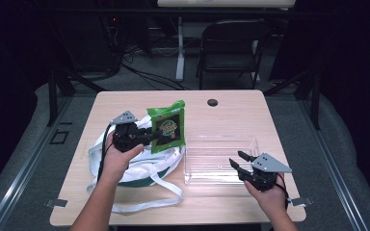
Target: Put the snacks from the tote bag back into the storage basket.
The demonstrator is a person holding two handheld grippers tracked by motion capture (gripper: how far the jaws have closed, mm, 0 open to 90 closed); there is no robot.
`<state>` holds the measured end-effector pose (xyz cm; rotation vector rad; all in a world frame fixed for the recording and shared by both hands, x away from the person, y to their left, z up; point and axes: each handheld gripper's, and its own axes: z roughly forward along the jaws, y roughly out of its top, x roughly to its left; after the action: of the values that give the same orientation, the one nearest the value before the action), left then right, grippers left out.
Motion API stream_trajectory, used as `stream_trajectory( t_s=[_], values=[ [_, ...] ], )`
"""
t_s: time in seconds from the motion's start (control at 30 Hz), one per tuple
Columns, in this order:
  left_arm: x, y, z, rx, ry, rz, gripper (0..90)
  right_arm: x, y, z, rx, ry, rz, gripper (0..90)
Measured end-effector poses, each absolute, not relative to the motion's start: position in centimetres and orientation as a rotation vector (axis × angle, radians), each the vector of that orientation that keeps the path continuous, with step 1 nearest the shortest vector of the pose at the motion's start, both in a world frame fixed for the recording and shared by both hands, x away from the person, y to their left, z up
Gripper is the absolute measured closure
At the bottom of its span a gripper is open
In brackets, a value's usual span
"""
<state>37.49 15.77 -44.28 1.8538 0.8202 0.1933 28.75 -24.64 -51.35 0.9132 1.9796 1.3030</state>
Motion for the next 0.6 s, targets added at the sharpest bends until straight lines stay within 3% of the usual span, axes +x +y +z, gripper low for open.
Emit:
stream_trajectory(
  t_s=[0.23,0.6],
  values=[
    [37.4,15.1,-44.4,1.859,0.782,0.188,72.0,29.5,-24.4,-50.9,0.920,2.012,1.279,53.6],
    [37.2,14.1,-44.6,1.887,0.744,0.187,72.1,30.7,-24.1,-49.1,0.846,2.141,1.217,58.5]
  ],
)
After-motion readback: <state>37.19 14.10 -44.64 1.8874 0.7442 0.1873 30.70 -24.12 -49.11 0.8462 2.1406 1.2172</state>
